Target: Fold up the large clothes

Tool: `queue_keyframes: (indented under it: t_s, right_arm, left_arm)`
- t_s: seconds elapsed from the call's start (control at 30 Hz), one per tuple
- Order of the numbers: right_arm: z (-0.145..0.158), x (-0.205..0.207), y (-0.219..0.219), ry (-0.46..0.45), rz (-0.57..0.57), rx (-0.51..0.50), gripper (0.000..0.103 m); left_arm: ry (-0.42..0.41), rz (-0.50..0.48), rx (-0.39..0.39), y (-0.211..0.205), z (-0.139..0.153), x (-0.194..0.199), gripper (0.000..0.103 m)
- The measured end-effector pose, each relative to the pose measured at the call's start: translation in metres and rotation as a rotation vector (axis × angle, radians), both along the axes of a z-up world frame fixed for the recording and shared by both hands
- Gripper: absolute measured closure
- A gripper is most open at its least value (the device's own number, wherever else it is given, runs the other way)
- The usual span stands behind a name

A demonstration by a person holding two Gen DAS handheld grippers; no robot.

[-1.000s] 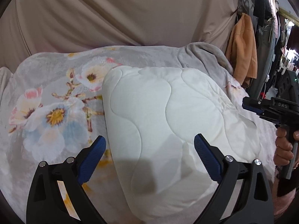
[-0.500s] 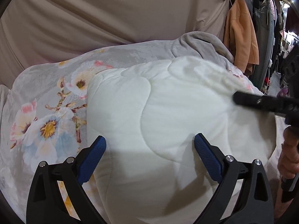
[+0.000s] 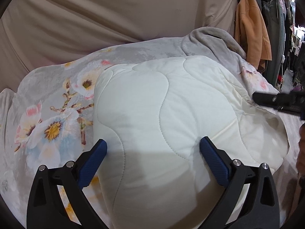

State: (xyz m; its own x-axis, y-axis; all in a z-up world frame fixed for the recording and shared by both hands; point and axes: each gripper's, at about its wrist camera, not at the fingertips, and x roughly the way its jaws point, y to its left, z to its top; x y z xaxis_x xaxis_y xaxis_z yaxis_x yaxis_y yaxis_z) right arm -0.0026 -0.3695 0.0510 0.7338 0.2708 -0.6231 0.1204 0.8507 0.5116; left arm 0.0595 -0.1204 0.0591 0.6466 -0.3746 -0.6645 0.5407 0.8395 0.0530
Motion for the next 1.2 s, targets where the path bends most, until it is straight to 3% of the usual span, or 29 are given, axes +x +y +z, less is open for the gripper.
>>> queue_keyframes:
  t_s: [0.07, 0.13, 0.23, 0.4, 0.57, 0.6, 0.67, 0.73, 0.8, 0.87, 0.97, 1.03, 1.1, 1.2]
  right_arm:
    - [0.013, -0.008, -0.005, -0.036, -0.011, 0.011, 0.076]
    - [0.022, -0.007, -0.004, -0.056, 0.008, 0.022, 0.063]
    - [0.024, 0.007, 0.006, -0.032, 0.018, -0.05, 0.048]
    - [0.021, 0.05, 0.012, 0.015, -0.031, -0.121, 0.046]
    - [0.017, 0.091, 0.004, 0.047, -0.071, -0.094, 0.046]
    - [0.014, 0.1, 0.003, 0.058, -0.071, -0.086, 0.047]
    - [0.011, 0.111, 0.003, 0.065, -0.047, -0.072, 0.079]
    - [0.019, 0.107, 0.009, 0.002, -0.028, -0.065, 0.092]
    - [0.038, 0.09, 0.017, -0.129, -0.019, -0.082, 0.094]
    - [0.046, 0.082, 0.021, -0.171, -0.044, -0.134, 0.097]
    - [0.017, 0.101, 0.019, -0.002, -0.113, -0.259, 0.097]
    - [-0.02, 0.117, 0.013, 0.124, -0.106, -0.238, 0.096]
    - [-0.027, 0.116, 0.012, 0.14, -0.103, -0.24, 0.094]
    - [0.006, 0.095, 0.019, 0.069, -0.113, -0.265, 0.087]
  left_arm:
    - [-0.004, 0.001, 0.001, -0.001, 0.0, 0.0, 0.006]
    - [-0.008, 0.002, 0.004, -0.001, 0.0, 0.0, 0.005]
    - [-0.012, 0.004, 0.006, -0.001, 0.0, -0.001, 0.005]
    - [-0.013, 0.004, 0.007, -0.001, 0.0, -0.001, 0.005]
    - [-0.016, 0.005, 0.01, -0.002, 0.0, -0.001, 0.005]
    - [-0.017, 0.008, 0.01, -0.002, 0.0, -0.001, 0.005]
    - [-0.019, 0.016, 0.011, -0.002, 0.0, 0.0, 0.005]
    - [-0.012, 0.018, 0.009, 0.0, 0.0, 0.003, 0.005]
    - [-0.009, 0.014, 0.0, 0.0, 0.0, 0.004, 0.005]
    - [-0.013, 0.011, 0.004, -0.001, 0.0, 0.004, 0.005]
    - [-0.024, -0.007, -0.004, -0.004, -0.001, 0.001, 0.005]
    - [-0.037, -0.019, 0.002, -0.007, 0.001, -0.002, 0.005]
    - [-0.047, -0.01, 0.028, -0.009, -0.002, -0.002, 0.005]
    - [-0.034, 0.002, 0.024, -0.006, -0.004, 0.0, 0.005]
